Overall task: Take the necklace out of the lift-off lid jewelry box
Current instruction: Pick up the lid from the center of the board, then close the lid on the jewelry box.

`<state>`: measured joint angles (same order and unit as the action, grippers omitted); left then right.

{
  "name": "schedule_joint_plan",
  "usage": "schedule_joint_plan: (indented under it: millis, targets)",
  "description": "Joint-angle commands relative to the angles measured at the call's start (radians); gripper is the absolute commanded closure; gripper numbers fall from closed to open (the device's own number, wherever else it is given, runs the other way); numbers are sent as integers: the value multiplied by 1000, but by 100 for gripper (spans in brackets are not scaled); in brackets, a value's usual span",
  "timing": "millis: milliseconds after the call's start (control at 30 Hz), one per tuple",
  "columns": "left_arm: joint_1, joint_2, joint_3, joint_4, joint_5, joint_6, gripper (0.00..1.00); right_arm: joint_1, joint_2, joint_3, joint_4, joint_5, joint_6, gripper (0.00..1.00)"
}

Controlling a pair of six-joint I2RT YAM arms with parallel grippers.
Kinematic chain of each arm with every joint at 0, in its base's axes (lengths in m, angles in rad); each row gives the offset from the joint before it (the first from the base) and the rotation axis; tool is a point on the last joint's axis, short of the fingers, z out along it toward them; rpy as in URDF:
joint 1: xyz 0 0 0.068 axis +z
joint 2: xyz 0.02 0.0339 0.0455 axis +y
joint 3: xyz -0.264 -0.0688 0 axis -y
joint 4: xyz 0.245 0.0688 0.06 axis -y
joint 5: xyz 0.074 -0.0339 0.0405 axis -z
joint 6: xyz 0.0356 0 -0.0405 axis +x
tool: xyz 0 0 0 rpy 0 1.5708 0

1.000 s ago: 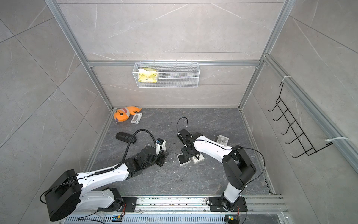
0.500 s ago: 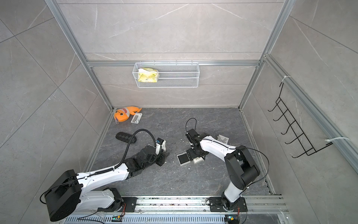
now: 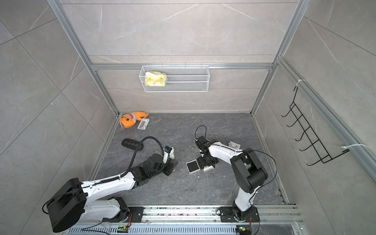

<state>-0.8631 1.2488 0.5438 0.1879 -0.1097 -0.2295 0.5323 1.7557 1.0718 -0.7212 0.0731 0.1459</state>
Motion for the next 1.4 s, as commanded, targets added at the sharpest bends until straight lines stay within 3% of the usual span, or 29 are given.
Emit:
schedule_joint_plan:
  millis: [0, 367, 800, 1367]
  targets:
    - [6, 0, -5, 55, 62, 41, 49, -5, -9, -9, -21, -17, 12, 31]
    - [6, 129, -44, 199, 201, 33, 49, -7, -107, 68, -99, -177, 12, 32]
    - [-1, 304, -38, 379, 256, -9, 59, -8, -97, 93, -52, -412, -3, 32]
    - [-1, 455, 48, 462, 210, -57, 65, -6, 8, 147, -52, -447, -91, 31]
